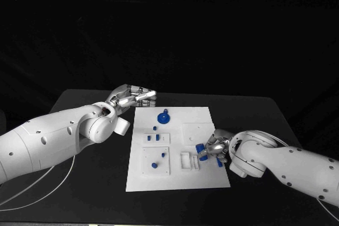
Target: Assemble the parts on the task board
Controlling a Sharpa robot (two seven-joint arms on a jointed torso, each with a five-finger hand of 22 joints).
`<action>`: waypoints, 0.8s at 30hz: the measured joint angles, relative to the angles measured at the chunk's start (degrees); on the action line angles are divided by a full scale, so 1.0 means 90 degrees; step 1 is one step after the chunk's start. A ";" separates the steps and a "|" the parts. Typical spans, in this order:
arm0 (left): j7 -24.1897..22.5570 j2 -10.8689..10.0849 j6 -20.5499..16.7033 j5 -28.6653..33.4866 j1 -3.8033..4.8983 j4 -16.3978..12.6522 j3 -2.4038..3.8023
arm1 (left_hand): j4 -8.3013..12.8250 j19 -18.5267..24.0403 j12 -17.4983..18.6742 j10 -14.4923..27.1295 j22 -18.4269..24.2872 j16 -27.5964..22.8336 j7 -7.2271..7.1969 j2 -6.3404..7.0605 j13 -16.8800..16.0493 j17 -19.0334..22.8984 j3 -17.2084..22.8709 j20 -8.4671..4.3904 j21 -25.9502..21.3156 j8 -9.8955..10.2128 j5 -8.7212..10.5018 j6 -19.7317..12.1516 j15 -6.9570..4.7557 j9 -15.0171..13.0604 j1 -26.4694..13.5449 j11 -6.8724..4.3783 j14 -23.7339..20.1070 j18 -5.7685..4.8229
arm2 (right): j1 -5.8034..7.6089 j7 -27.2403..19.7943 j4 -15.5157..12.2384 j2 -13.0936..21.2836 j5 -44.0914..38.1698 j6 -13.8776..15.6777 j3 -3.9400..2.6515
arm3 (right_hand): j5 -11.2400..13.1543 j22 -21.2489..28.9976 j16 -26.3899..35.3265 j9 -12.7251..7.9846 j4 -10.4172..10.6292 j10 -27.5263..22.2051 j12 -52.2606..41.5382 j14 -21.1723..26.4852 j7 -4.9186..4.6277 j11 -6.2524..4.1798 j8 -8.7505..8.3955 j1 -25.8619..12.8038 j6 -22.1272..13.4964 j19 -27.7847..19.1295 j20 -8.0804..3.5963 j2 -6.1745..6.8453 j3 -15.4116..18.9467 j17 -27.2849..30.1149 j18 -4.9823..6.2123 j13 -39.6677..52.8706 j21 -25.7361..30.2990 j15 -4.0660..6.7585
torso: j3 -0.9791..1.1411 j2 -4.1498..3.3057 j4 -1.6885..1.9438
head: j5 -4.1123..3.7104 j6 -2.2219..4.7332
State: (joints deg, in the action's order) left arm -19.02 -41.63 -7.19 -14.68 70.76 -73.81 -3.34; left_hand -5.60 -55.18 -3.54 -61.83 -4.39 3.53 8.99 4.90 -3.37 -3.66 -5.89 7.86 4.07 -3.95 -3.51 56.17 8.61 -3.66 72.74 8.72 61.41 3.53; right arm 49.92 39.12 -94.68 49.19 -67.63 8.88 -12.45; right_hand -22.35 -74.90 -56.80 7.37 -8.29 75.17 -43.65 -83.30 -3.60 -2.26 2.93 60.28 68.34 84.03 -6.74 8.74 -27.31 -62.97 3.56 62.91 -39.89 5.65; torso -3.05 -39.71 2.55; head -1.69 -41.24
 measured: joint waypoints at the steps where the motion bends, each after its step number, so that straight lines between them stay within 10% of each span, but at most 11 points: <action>1: 0.0003 0.0000 0.0003 -0.0002 0.0000 0.0000 -0.0001 | 0.0000 0.0000 0.0000 0.0000 0.0000 0.0000 0.0000 0.0000 0.0000 0.0000 0.0000 0.0000 0.0000 0.0000 0.0000 0.0000 0.0000 0.0000 0.0000 0.0000 0.0000 0.0000 | 0.0000 -0.0006 -0.0024 0.0004 0.0042 0.0036 -0.0006 | 0.0000 0.0000 0.0000 -0.0038 0.0016 0.0000 0.0000 0.0000 -0.0003 0.0000 0.0000 0.0000 0.0004 0.0000 0.0000 0.0000 0.0017 0.0001 -0.0001 0.0001 0.0000 0.0000 | -0.0001 0.0000 0.0001 | 0.0002 0.0000; 24: 0.0059 0.0031 0.0038 -0.0053 0.0000 -0.0006 -0.0002 | -0.0011 0.0000 0.0000 0.0023 -0.0001 0.0000 0.0000 -0.0005 0.0000 0.0000 0.0042 0.0000 0.0025 0.0000 0.0001 0.0000 0.0000 0.0000 -0.0045 0.0023 0.0000 -0.0001 | 0.0000 0.0070 -0.0071 -0.0316 0.0304 -0.0431 0.0115 | 0.0504 0.0000 -0.0062 -0.0121 0.0626 0.0081 -0.0232 -0.0002 0.0012 0.0009 0.0057 0.0064 0.0060 0.0000 0.0000 -0.0062 0.0434 -0.0112 -0.0003 0.0157 -0.0044 -0.0002 | -0.0008 -0.0001 0.0010 | 0.0067 -0.0042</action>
State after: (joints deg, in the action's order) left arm -18.49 -41.36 -6.85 -15.16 70.76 -73.87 -3.35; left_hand -5.70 -55.18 -3.54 -61.62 -4.40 3.53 8.99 4.86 -3.37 -3.66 -5.51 7.86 4.30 -3.95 -3.50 56.17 8.61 -3.66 72.34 8.93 61.41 3.52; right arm 49.91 39.74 -95.32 46.35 -64.89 5.00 -11.42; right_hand -17.82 -74.90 -57.36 6.28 -2.66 75.90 -45.74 -83.32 -3.49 -2.17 3.45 60.86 68.88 84.03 -6.74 8.18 -23.41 -63.98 3.53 64.32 -40.29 5.63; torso -3.12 -39.72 2.64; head -1.09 -41.62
